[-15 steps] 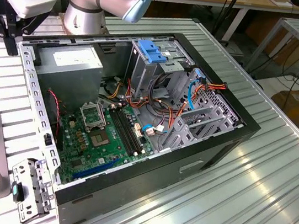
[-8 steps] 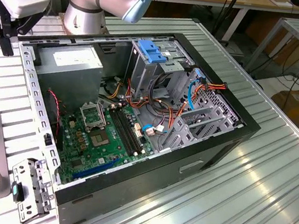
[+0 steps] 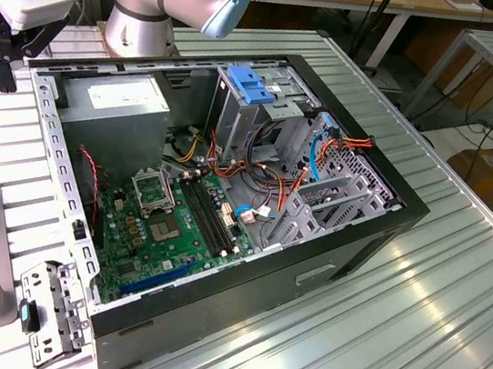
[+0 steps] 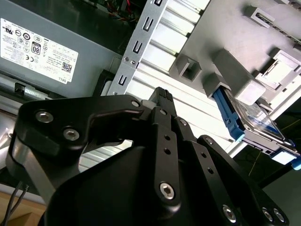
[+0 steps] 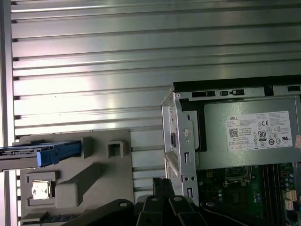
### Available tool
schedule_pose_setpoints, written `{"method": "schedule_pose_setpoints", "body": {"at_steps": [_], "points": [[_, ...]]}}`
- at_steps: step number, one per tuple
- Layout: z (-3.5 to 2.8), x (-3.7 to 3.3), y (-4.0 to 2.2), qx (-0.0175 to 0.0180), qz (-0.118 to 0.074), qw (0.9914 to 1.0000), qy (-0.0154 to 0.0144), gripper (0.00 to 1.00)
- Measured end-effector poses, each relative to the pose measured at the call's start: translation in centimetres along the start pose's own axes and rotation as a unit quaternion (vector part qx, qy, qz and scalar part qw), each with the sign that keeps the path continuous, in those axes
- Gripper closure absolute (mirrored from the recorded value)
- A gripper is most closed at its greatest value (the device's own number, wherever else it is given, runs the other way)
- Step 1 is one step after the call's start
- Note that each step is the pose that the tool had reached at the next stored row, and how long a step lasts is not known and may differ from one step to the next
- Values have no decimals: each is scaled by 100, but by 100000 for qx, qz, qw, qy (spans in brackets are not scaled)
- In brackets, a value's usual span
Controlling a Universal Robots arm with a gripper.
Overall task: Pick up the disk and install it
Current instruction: 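Reach for the disk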
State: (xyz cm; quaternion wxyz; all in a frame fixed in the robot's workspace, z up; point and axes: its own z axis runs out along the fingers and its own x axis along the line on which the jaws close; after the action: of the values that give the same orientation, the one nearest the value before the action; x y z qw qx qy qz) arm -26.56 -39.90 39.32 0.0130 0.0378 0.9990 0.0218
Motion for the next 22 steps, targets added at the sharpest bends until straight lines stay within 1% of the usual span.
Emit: {"method": "schedule_pose_setpoints", "body": {"at_steps": [4, 8, 18, 22], "points": [[0, 1, 0, -4, 3, 100000, -3, 89], [-1, 28, -2, -1, 6, 100000, 1, 89], [-4, 161, -12, -2, 1, 100000, -1, 89], [-6, 246, -18, -1, 7, 100000, -2, 89]]}}
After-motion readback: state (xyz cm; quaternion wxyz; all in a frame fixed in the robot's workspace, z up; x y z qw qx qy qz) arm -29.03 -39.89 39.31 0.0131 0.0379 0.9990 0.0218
